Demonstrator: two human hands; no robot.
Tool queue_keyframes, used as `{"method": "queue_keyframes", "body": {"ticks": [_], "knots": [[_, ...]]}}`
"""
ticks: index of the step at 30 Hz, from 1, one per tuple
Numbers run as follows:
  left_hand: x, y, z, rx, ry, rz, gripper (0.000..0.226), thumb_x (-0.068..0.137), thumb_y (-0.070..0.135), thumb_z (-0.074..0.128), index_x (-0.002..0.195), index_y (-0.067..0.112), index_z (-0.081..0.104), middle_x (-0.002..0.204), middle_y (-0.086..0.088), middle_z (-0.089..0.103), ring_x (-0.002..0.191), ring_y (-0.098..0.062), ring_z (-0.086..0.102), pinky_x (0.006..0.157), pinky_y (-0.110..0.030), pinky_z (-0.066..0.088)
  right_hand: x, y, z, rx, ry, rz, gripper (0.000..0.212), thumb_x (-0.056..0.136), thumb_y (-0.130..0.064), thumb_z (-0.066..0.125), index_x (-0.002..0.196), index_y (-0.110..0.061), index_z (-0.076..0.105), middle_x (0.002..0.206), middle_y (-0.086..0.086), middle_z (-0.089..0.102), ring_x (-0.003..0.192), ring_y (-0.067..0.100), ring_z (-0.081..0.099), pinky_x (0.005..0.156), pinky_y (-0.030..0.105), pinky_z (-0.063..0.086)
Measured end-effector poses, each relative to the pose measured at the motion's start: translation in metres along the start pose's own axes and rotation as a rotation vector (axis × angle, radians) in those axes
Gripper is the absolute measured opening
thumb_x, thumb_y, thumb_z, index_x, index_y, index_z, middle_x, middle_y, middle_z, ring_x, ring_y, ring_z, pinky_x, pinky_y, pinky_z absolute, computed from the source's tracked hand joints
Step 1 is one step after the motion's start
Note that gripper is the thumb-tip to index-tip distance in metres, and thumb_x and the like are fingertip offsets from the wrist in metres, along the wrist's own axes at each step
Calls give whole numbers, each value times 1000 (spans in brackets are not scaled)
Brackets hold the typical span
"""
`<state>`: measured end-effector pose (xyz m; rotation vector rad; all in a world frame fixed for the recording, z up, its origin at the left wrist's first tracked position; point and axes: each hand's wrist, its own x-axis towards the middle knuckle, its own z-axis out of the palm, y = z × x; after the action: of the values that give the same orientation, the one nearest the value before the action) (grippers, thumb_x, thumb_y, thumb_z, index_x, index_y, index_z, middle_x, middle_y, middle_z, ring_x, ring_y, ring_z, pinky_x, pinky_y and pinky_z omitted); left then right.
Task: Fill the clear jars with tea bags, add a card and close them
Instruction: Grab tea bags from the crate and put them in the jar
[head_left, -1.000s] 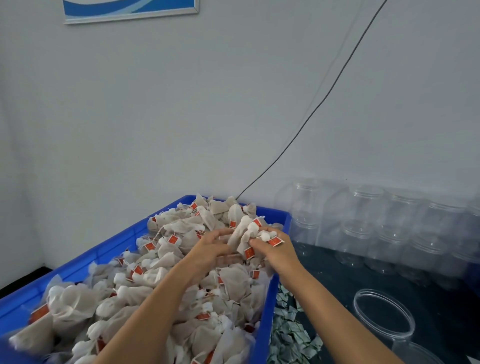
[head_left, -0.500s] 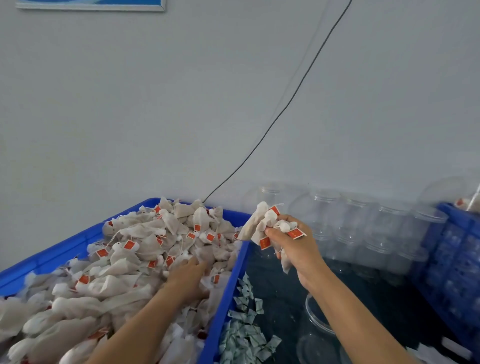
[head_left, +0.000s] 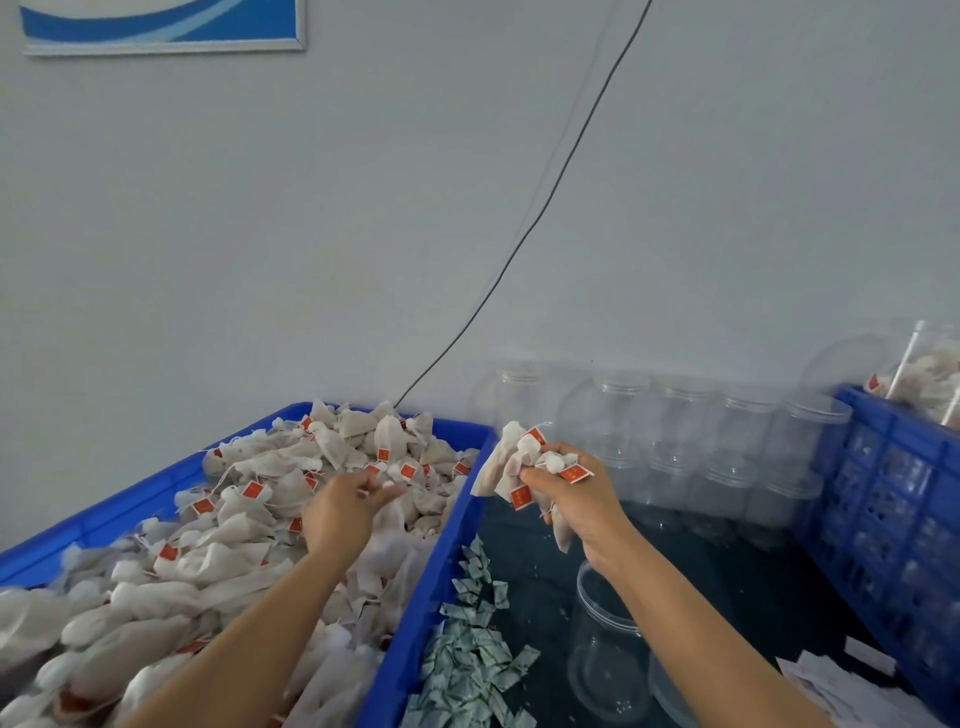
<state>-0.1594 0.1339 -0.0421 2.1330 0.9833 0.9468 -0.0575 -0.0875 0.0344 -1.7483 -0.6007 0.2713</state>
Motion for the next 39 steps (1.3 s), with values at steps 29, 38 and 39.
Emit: {"method": "queue_keyframes", "body": {"ticks": [29,38,39], "knots": [[-109,158,106,-185,-451,225,8,86,17,72,80,19,65,79,3,67,72,-12,67,69,-30,59,-18,65,-139,57,104,-64,10,84,-22,73,92,-23,68,79,-5,71,75,14,65,55,21,48],[-102,156,89,-199,-462,300,13,93,2,57,98,13,61,87,-2,71,69,-13,70,70,-27,60,-17,79,-129,175,-24,-106,10,82,-22,74,88,-16,69,69,0,68,57,6,60,57,24,47],[-103,157,89,-236,-453,297,13,96,5,51,105,12,58,93,-3,71,73,-16,71,73,-31,60,-17,80,-128,179,-41,-113,9,81,-21,74,87,-16,70,69,0,69,58,6,60,56,23,46]]}}
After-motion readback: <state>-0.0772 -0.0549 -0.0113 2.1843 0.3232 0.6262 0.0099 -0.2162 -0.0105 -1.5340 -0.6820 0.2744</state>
